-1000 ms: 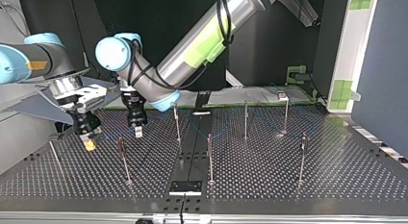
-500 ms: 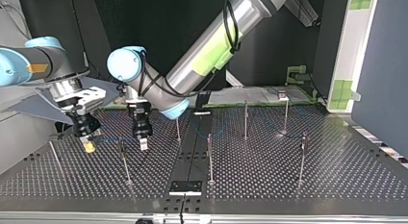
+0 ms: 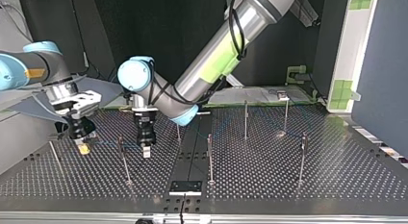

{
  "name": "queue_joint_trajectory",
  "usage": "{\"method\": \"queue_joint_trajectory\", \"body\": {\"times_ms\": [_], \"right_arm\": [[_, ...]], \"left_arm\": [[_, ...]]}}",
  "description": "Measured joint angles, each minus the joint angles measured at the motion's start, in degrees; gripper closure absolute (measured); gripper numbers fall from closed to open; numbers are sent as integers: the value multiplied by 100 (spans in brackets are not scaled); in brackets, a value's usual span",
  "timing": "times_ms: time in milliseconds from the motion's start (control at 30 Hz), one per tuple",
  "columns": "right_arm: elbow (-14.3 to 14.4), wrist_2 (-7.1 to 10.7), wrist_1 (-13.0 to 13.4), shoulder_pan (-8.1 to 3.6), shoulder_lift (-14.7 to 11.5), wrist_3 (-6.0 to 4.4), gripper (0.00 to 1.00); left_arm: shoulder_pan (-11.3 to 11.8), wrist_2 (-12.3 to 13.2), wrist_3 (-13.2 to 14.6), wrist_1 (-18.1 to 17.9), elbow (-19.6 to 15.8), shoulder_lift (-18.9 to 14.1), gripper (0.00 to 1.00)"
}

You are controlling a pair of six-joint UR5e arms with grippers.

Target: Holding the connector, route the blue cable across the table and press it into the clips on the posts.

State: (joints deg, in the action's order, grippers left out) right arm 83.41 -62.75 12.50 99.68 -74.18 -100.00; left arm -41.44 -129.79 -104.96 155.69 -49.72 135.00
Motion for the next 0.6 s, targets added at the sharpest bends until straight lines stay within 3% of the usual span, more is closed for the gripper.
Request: {"method": "queue_joint_trajectory", "body": {"times_ms": [100, 133, 167, 200, 267, 300, 333, 367, 400, 433, 467, 600], "right_arm": [[-2, 9, 5, -31, 14, -3, 100], [-2, 11, 6, -38, 16, -3, 100], [-2, 12, 6, -44, 18, -3, 100], [-3, 13, 7, -47, 18, -3, 100], [-4, 14, 7, -50, 19, -1, 100], [-3, 15, 8, -50, 19, 2, 100], [-3, 16, 7, -49, 19, 4, 100], [-3, 16, 8, -50, 20, 7, 100], [-3, 16, 8, -50, 20, 9, 100], [-2, 16, 8, -50, 21, 11, 100], [-3, 16, 8, -50, 21, 11, 100], [-3, 16, 8, -52, 21, 14, 100]], "left_arm": [[14, 17, 2, 62, 0, 0, 100], [14, 25, -2, 90, 0, 0, 96], [12, 33, -7, 113, 0, -1, 83], [10, 44, -11, 140, 0, -1, 83], [3, 67, -20, 205, 0, -4, 59], [1, 74, -29, 231, 0, -4, 59], [-1, 81, -49, 263, 0, -5, 46], [-2, 84, -66, 285, 0, -5, 20], [-3, 87, -84, 308, 0, -5, 20], [-4, 91, -103, 340, 0, -5, 5], [-5, 96, -114, 364, 0, -5, 0], [-6, 145, -136, 504, 0, -5, 0]]}}
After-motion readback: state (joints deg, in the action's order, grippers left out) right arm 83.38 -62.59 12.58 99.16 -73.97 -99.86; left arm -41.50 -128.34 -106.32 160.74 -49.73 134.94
